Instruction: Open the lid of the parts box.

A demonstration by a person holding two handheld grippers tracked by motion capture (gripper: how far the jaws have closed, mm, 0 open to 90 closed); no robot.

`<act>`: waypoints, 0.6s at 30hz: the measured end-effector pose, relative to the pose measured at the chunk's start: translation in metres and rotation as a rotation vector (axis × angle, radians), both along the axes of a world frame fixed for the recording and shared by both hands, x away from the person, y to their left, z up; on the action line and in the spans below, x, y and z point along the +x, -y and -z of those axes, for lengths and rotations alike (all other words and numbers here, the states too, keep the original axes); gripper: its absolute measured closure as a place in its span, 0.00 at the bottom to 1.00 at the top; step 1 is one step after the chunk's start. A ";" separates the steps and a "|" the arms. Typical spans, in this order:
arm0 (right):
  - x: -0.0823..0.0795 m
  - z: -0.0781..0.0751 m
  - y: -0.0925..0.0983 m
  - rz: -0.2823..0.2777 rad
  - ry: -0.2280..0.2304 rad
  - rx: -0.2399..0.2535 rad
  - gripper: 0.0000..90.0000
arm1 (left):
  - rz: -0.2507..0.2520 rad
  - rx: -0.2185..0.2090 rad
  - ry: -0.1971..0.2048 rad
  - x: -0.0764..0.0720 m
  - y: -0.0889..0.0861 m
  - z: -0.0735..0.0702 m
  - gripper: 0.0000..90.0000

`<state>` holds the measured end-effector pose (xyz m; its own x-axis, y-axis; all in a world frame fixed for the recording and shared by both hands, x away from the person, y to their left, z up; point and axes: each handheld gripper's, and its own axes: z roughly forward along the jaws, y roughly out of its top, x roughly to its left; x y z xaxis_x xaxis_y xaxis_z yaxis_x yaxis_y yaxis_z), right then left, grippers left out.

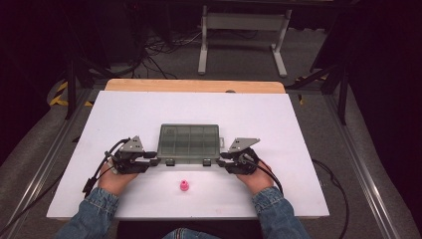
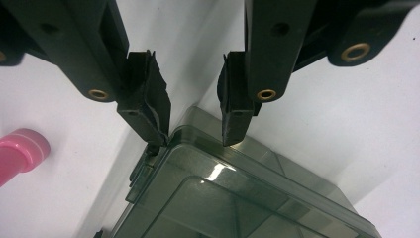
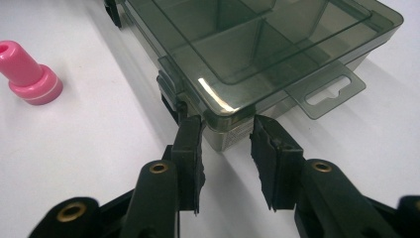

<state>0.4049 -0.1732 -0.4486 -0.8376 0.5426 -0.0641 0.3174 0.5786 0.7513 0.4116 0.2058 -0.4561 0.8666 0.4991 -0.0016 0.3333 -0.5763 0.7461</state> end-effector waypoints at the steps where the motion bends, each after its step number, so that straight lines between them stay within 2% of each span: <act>1: 0.000 0.000 0.000 0.000 0.001 -0.002 0.73 | 0.001 0.001 0.001 0.000 0.000 0.000 0.72; 7: -0.001 -0.001 0.001 -0.005 0.004 0.013 0.77 | 0.003 -0.003 0.001 0.000 0.000 0.000 0.71; 18: -0.001 -0.002 0.002 -0.011 -0.001 0.033 0.77 | 0.000 -0.003 0.004 0.000 0.000 0.000 0.70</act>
<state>0.4041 -0.1754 -0.4467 -0.8437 0.5348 -0.0457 0.3113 0.5569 0.7700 0.4117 0.2061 -0.4564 0.8663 0.4994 0.0001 0.3307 -0.5737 0.7494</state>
